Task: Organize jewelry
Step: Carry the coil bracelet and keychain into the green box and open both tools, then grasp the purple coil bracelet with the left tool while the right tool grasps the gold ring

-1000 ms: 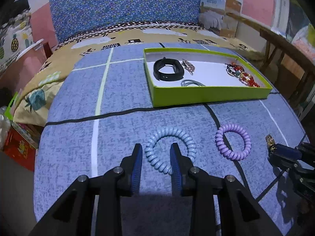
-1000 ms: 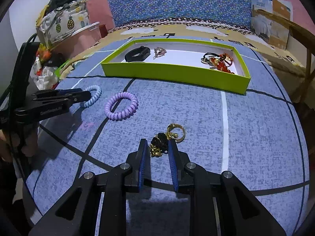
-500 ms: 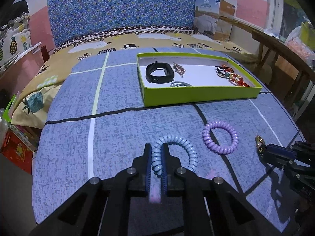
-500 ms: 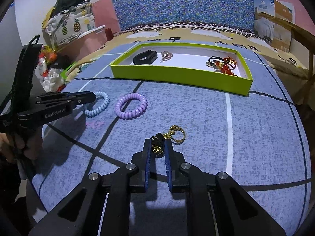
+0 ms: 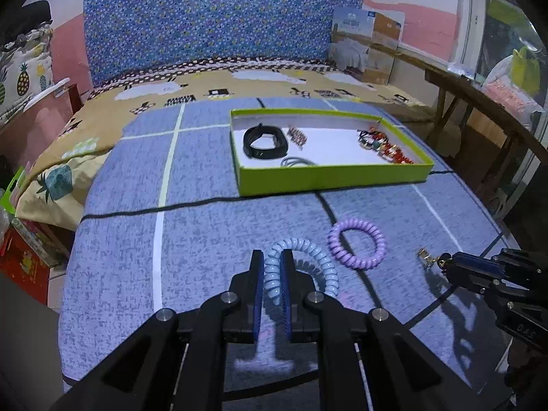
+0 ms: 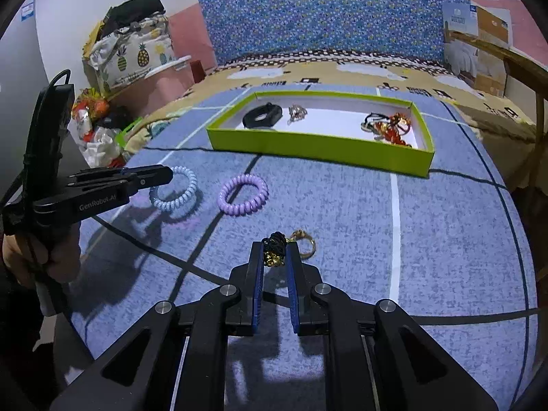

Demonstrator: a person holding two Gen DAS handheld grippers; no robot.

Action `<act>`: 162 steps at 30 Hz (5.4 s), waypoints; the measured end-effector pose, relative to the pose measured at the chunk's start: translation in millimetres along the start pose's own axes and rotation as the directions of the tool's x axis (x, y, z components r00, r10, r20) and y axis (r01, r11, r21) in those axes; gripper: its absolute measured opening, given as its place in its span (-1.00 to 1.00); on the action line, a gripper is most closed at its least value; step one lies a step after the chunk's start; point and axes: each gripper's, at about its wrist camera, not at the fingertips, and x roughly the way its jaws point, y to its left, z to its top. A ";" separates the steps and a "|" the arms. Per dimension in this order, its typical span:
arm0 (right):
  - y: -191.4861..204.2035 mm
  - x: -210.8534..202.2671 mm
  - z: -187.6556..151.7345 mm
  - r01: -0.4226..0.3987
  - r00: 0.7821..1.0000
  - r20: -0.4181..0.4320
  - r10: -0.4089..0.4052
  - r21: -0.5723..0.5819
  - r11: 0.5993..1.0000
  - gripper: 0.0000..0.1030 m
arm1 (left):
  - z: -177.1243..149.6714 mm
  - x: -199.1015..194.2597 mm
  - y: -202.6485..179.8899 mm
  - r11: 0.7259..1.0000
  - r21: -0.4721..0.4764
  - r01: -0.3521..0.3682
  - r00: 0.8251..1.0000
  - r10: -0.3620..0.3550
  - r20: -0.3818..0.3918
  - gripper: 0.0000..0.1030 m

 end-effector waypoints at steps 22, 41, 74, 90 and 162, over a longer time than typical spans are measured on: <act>-35.4 -20.7 40.4 -0.042 0.995 0.097 0.036 0.063 0.997 -0.75 | 37.4 -2.6 -23.7 0.997 0.049 0.055 0.996 -0.058 0.061 -0.81; -75.5 36.4 105.0 -0.024 0.997 0.071 0.020 0.055 0.998 -0.75 | 103.0 49.2 -34.1 0.995 0.079 0.055 0.996 -0.060 0.065 -0.81; -87.9 73.4 101.1 0.055 0.998 -0.018 -0.055 0.030 0.998 -0.63 | 110.2 103.8 -28.4 0.997 0.030 0.065 0.997 -0.064 -0.038 -0.50; -48.7 -18.7 45.3 0.054 0.993 0.105 -0.059 0.047 0.997 -0.60 | 54.0 -0.8 -32.7 0.996 0.039 0.075 0.992 -0.079 0.103 -0.50; -6.5 30.3 0.9 0.093 0.989 -0.106 -0.102 -0.086 0.992 -0.59 | 4.0 18.5 -56.3 0.986 0.106 0.132 0.991 -0.129 -0.040 -0.14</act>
